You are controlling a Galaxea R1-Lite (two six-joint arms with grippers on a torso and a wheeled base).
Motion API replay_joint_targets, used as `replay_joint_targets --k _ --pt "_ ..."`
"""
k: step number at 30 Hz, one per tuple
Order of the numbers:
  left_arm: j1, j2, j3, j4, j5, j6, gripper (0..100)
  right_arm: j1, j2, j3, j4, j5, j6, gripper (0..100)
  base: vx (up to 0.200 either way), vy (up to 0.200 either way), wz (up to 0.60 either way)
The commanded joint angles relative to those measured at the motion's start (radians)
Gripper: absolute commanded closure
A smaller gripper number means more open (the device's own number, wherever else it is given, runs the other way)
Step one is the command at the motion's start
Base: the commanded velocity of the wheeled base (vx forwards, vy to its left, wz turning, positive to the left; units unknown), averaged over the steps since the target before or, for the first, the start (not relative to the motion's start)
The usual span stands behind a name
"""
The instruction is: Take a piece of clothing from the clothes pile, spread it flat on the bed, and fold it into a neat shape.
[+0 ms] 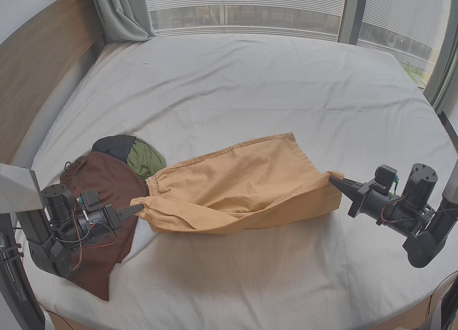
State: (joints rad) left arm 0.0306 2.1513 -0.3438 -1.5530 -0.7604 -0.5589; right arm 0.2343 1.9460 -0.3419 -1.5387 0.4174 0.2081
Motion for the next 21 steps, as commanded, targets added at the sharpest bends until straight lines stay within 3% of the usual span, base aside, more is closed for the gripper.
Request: replay_joint_targets --k 1,21 --pt "-0.005 -0.002 -0.009 -0.001 0.021 -0.003 100 0.000 0.064 -0.060 -0.001 0.001 -0.001 100 0.000 0.000 0.00" --pt "-0.018 0.002 -0.061 0.001 0.085 -0.078 100 -0.010 0.154 -0.333 0.005 0.004 0.050 100 0.000 0.000 0.00"
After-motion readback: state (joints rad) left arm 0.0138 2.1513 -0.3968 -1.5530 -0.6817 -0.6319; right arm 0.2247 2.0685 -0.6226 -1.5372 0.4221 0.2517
